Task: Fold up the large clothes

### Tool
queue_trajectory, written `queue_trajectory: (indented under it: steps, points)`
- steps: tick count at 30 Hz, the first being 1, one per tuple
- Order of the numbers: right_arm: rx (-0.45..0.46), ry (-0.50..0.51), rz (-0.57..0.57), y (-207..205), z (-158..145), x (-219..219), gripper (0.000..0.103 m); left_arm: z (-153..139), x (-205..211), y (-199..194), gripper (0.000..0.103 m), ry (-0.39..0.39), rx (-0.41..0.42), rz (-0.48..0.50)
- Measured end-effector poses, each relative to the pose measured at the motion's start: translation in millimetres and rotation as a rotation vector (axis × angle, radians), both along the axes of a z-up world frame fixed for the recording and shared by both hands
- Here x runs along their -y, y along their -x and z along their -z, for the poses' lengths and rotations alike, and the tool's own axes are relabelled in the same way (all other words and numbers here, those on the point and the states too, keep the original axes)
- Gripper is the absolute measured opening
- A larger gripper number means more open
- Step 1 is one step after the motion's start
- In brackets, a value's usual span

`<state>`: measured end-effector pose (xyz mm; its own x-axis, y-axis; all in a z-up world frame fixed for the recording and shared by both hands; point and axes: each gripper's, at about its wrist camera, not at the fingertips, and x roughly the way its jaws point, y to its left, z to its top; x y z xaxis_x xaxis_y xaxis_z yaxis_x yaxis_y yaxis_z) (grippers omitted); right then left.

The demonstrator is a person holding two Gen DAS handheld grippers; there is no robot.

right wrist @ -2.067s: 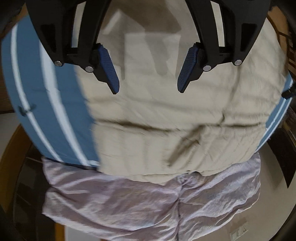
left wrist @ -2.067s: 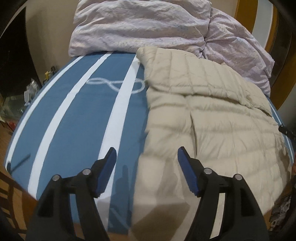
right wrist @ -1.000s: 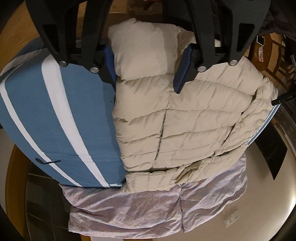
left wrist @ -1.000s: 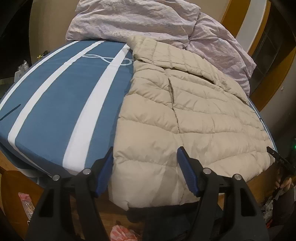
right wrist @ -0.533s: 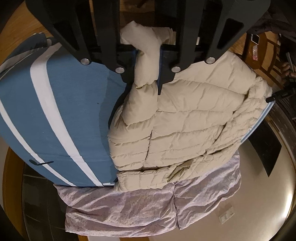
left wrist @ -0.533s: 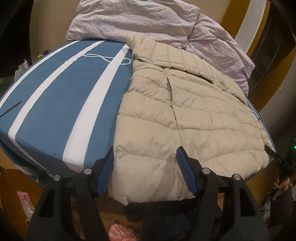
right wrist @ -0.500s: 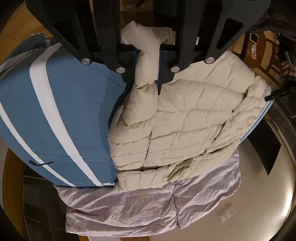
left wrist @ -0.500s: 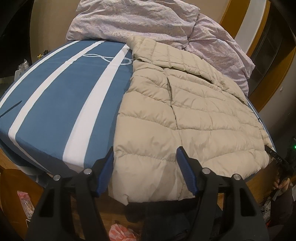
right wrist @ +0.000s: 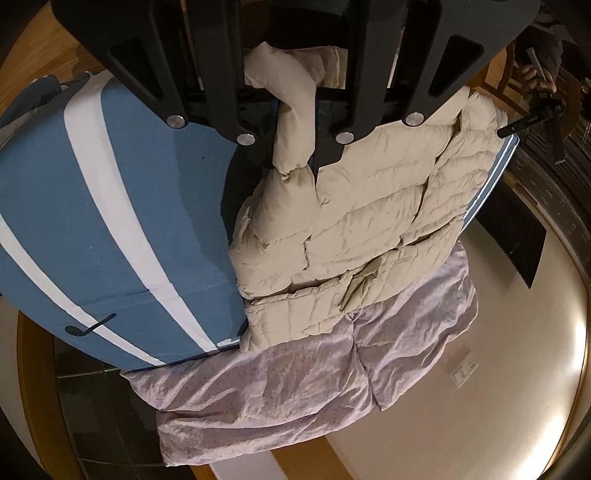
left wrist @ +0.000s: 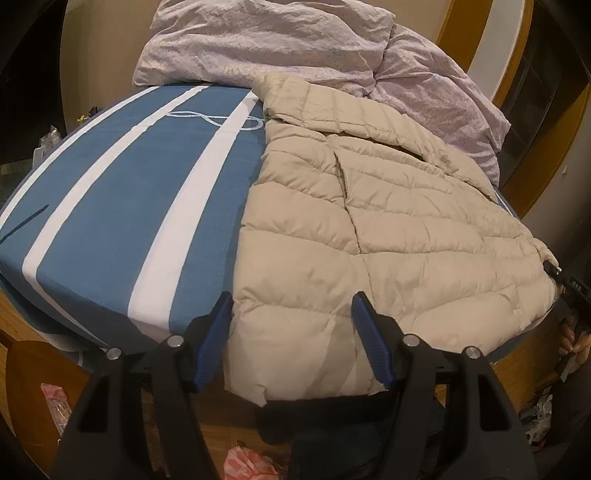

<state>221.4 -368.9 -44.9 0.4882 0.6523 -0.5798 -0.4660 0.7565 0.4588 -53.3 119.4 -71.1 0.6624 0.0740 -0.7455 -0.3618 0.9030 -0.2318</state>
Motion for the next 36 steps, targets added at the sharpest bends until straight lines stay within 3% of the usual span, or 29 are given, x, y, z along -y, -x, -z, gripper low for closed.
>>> queue_trajectory:
  steps: [4, 16, 25, 36]
  points:
    - [-0.008, 0.015, 0.007, -0.3, 1.6, -2.1, 0.011, 0.5, 0.9, 0.8, 0.037, 0.015, 0.004, 0.005]
    - [-0.011, 0.017, 0.008, -1.1, 2.0, -1.9, 0.011, 0.7, 5.1, -4.8, 0.01, 0.025, -0.013, 0.017]
    - [0.016, 0.01, 0.012, -7.5, -10.7, -4.3, 0.011, -21.6, 9.2, -7.9, 0.005, -0.045, 0.024, 0.016]
    - [0.109, 0.026, 0.011, -36.5, -46.8, -25.7, 0.011, -91.5, -4.9, -47.2, 0.004, -0.178, 0.148, -0.021]
